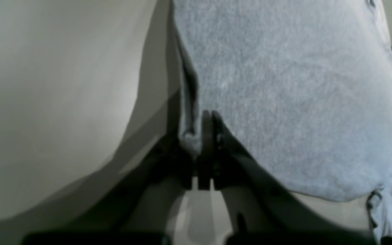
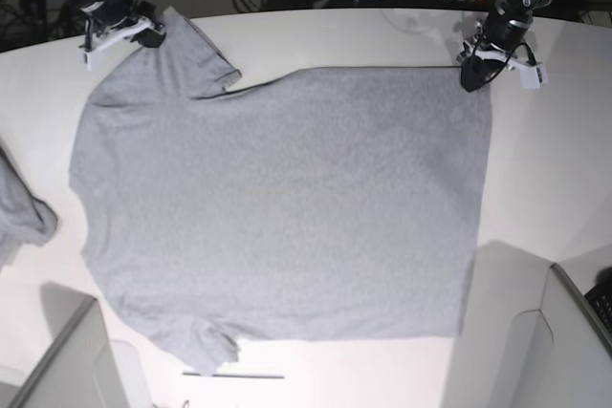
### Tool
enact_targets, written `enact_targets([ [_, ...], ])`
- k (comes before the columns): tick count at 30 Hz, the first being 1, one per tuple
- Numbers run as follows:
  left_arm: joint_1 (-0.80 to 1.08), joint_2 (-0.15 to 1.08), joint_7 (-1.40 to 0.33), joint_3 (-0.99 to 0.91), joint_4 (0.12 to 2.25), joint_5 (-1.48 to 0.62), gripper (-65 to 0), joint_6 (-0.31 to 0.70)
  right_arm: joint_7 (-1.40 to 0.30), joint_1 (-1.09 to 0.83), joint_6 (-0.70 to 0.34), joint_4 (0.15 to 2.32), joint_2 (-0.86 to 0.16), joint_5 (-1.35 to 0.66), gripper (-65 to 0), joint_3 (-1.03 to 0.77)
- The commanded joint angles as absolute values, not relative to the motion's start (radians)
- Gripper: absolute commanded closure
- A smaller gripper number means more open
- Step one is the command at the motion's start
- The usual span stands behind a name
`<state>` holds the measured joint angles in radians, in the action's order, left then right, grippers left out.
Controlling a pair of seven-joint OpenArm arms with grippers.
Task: Fold the T-shirt properly
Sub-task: 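Lift the shoulder edge with both grippers and fold it over the body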
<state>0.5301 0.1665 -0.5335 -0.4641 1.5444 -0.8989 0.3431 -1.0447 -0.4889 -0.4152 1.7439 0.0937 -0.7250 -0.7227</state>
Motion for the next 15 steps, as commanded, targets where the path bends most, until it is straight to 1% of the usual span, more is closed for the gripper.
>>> enact_targets([
  [1,0.547,0.173,-0.549,-0.467,1.567,-0.888,0.0,0.335,-1.046,-0.504,-0.41,1.761,0.087,-0.727,0.0,-0.728],
  [10,0.624,0.193,-0.549,-0.469,1.646,-0.888,0.0,0.335,-1.043,-0.55,-0.41,1.767,0.087,-0.727,0.0,-0.728],
  [15,0.661,0.193,-0.547,-0.469,1.67,-0.888,0.0,0.335,-1.044,-0.584,-0.41,1.827,0.09,-0.727,0.0,-0.728],
])
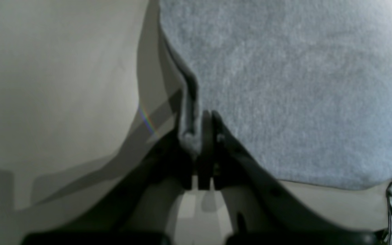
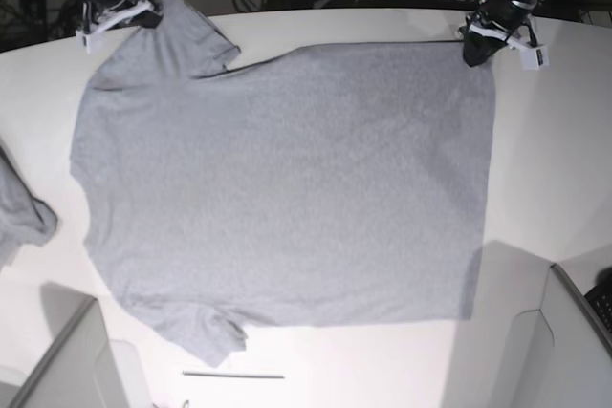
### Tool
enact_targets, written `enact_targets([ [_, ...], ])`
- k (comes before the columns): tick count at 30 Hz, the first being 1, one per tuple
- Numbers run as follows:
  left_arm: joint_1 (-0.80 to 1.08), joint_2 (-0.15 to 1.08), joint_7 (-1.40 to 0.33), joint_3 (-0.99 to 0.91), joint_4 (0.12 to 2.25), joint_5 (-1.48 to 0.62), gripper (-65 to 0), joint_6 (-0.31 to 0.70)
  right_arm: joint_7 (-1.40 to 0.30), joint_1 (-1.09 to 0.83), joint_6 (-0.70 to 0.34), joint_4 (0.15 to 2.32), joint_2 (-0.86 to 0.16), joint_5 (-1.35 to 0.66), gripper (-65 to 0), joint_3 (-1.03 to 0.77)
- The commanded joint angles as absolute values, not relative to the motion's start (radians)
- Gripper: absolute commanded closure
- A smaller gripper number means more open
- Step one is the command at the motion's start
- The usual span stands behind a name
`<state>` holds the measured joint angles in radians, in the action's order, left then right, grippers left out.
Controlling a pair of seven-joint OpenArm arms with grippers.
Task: Fold the T-shirt properly
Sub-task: 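Lift the shoulder edge with both grippers and fold it over the body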
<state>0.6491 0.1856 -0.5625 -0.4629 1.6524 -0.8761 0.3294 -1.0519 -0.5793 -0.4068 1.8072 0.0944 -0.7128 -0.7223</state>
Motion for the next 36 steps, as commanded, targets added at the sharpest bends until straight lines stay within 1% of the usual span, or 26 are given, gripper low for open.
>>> enact_targets([
  [1,0.667,0.193,-0.547,-0.469,1.676,-0.888,0.0,0.335,-1.044,-0.595,-0.41,1.842,0.091,-0.727,0.0,-0.728],
  [5,0.7,0.193,-0.547,-0.469,1.725,-0.888,0.0,0.335,-1.044,-0.608,-0.41,1.897,0.096,-0.727,0.0,-0.728],
  [10,0.723,0.193,-0.549,-0.469,1.807,-0.888,0.0,0.331,-1.044,-0.601,-0.41,1.913,0.096,-0.731,0.0,-0.728],
  [15,0.704,0.193,-0.55,-0.464,1.808,-0.888,0.0,0.329,-1.044,-0.579,-0.41,1.925,0.087,-0.854,0.0,-0.728],
  [18,0.697,0.193,-0.55,-0.467,1.808,-0.888,0.0,0.329,-1.05,-0.561,-0.406,1.929,0.056,-0.924,0.0,-0.727],
  [27,0.648,0.193,-0.55,-0.464,1.816,-0.888,0.0,0.326,-1.052,-0.51,-0.403,1.975,0.045,-0.949,0.0,-0.727],
  [32,0.584,0.193,-0.648,-0.467,1.813,-0.888,0.0,0.245,-1.053,-0.47,-0.403,1.975,0.044,-0.949,0.0,-0.725],
  [36,0.527,0.193,-0.693,-0.467,1.808,-0.888,0.0,0.243,-1.089,-0.426,-0.386,1.974,0.012,-0.949,0.0,-0.725],
])
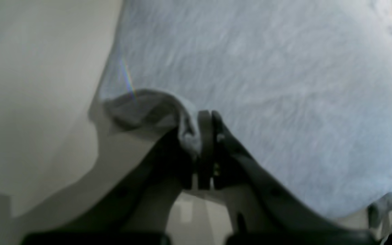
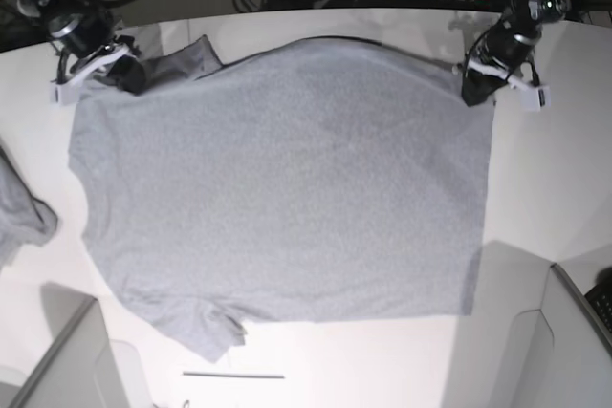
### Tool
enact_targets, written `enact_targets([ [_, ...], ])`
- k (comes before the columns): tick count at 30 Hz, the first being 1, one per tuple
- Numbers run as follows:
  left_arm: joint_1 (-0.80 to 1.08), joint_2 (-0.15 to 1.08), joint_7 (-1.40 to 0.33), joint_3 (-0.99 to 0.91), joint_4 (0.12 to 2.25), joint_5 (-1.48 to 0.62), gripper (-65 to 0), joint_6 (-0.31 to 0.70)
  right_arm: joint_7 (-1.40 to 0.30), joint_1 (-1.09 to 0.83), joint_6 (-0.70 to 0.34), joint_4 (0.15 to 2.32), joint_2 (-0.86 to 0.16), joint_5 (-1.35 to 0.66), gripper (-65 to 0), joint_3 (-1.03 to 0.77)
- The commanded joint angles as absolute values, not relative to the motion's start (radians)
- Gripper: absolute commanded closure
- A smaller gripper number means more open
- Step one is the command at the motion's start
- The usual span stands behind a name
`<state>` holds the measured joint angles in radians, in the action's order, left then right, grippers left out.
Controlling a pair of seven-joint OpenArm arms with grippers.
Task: Fold the T-shirt properly
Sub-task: 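Lift the shoulder edge with both grippers and fold it over the body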
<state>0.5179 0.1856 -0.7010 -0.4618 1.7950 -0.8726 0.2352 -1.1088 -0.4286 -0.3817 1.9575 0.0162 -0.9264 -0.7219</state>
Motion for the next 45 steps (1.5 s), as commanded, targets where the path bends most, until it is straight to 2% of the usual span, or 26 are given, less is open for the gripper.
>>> enact_targets([
  [1,0.519,0.193,-0.693,-0.467,1.808,-0.888,0.0,0.243,-1.106,-0.41,-0.367,1.974,0.01,-0.949,0.0,-0.727],
  [7,0.476,0.193,-0.693,-0.467,1.807,-0.888,0.0,0.242,-1.13,-0.318,-0.291,1.968,0.01,-0.941,0.0,-0.72],
  [16,0.423,0.193,-0.693,-0.469,1.805,-0.888,0.0,0.171,-1.13,-0.239,-0.291,1.962,-0.013,-0.941,0.0,-0.719],
  [26,0.369,0.193,-0.693,-0.469,1.791,-0.888,0.0,0.171,-1.13,-0.15,-0.291,1.811,-0.068,-0.941,0.0,-0.717],
  [36,0.314,0.193,-0.694,-0.469,1.701,-0.888,0.0,0.171,-1.132,-0.062,-0.291,1.779,-0.081,-0.941,0.0,-0.716],
  [45,0.271,0.223,-0.694,-0.467,1.692,-0.888,0.0,0.17,-1.145,0.016,-0.291,1.655,-0.084,-0.941,0.0,-0.716],
])
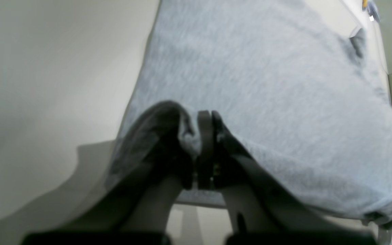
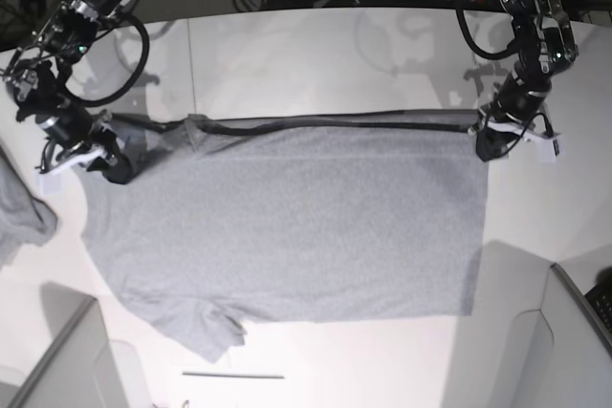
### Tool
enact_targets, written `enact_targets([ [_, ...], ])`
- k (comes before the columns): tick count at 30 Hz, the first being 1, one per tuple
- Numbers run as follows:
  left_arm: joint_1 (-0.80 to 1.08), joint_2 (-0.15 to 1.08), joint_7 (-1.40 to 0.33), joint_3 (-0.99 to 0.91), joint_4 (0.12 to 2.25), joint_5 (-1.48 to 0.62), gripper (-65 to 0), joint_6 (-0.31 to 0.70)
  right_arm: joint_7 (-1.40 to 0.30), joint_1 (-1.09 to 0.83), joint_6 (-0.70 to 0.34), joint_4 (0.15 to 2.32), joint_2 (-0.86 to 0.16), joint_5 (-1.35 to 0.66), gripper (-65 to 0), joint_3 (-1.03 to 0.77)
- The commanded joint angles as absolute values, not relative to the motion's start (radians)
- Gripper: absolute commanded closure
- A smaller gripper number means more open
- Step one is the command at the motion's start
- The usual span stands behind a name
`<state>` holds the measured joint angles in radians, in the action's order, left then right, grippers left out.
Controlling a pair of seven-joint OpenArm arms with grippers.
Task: Fold the T-shirt properly
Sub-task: 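Lift the shoulder edge with both grippers and fold it over the body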
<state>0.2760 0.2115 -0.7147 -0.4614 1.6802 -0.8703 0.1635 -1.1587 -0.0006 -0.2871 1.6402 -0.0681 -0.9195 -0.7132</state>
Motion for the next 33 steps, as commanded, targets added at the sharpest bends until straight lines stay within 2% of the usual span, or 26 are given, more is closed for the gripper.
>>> enact_targets([
  [1,0.262,0.223,-0.694,-0.467,1.687,-0.888,0.0,0.17,-1.145,0.027,-0.291,1.643,-0.084,-0.941,0.0,-0.716],
  [10,0.229,0.245,-0.694,-0.458,1.643,-0.888,0.0,0.136,-1.144,0.084,-0.291,1.606,-0.094,-0.94,0.0,-0.71],
  [16,0.189,0.245,-0.694,-0.456,1.6,-0.888,0.0,0.136,-1.09,0.094,-0.291,1.604,-0.117,-0.881,0.0,-0.579],
  [25,0.125,0.26,-0.694,-0.455,1.532,-0.888,0.0,0.136,-1.03,0.11,-0.291,1.601,-0.124,-0.865,0.0,-0.576],
  [33,0.05,0.302,-0.694,-0.371,1.46,-0.888,0.0,0.131,-1.02,0.173,-0.291,1.489,-0.127,-0.863,0.0,-0.575],
])
